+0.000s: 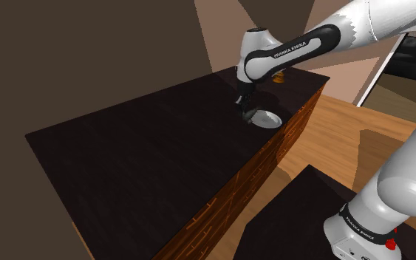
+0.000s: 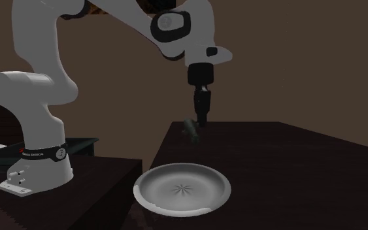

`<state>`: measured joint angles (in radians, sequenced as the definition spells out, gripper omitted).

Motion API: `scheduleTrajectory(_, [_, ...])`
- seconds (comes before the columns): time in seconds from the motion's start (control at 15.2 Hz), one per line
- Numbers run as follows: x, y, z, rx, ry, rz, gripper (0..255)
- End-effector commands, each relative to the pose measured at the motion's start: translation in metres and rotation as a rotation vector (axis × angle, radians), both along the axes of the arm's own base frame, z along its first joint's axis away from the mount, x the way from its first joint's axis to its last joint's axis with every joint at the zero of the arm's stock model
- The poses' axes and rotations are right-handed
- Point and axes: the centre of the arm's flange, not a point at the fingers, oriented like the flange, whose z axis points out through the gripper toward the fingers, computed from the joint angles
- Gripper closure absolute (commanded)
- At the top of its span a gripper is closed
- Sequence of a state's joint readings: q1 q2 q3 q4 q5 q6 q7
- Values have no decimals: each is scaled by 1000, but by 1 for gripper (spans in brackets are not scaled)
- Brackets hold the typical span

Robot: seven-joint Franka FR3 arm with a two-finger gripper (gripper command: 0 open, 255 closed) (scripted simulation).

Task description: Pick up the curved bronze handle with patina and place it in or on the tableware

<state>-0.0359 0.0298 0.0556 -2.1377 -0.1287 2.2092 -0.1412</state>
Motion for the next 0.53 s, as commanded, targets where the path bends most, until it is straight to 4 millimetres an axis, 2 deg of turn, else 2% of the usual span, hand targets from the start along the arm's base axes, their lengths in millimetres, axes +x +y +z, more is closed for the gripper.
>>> scheduleTrajectory(0.0, [-2, -28, 0, 0, 0, 2, 255])
scheduleTrajectory(0.46, [-4, -123, -2, 0, 0, 2, 255])
